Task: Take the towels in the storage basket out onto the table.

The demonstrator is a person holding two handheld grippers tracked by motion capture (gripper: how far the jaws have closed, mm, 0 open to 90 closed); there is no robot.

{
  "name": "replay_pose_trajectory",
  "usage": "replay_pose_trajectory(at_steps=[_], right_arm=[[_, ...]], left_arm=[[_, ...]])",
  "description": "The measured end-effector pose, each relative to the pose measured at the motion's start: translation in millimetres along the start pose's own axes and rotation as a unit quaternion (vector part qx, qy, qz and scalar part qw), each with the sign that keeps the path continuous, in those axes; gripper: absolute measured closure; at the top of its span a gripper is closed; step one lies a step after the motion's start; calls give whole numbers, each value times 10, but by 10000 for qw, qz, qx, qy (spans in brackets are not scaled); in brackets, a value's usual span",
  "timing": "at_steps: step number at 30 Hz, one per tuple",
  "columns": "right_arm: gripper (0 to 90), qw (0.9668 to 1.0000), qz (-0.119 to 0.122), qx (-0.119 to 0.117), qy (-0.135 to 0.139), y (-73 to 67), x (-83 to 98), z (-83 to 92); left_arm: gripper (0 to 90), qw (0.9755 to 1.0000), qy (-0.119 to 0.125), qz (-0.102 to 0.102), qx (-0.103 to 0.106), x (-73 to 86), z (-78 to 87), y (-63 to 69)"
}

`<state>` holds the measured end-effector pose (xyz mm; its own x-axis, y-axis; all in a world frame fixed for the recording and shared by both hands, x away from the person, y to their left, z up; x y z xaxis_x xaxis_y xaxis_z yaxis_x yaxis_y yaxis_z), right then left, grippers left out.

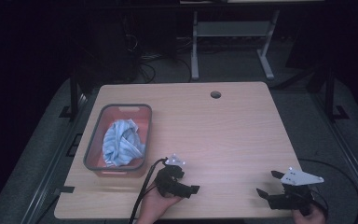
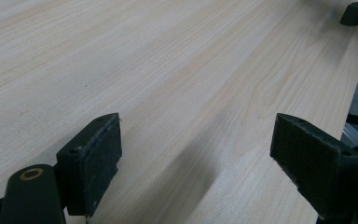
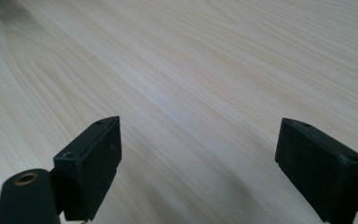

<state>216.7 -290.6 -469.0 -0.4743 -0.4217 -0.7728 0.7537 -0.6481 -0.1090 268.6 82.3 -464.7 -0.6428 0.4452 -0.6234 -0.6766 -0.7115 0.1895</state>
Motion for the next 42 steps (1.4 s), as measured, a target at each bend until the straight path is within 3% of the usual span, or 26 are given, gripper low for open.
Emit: replay_pose_trajectory(at_steps=[12, 19, 30, 38, 42], right_arm=[[139, 10000, -35, 6, 19, 11, 7, 18], [139, 10000, 18, -6, 16, -16, -11, 4], [139, 10000, 18, -6, -16, -46, -25, -8], [139, 10000, 42, 12, 2, -79, -38, 4], [139, 10000, 40, 36, 10, -67, -32, 3]], left_arm=[[158, 10000, 3, 65, -12, -18, -20, -26], [159, 10000, 35, -28, -20, -33, 16, -25], [159, 9999, 116, -13, -44, -101, 77, -28], [159, 9998, 197, -31, -35, -230, 164, -24], [177, 9996, 227, -151, -51, -379, 251, -53]])
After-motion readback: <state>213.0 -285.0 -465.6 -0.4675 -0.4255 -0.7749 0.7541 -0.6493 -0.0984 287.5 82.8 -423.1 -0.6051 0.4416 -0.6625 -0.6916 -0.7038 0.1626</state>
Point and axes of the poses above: each handheld gripper's, and its own axes: z roughly backward along the jaws, x roughly out of its underside, y roughly to its right, the point moved 1 cm from there along -z, roughly forward along the jaws, and after that the axes turned 11 degrees about -x, right-handed, at the moved point
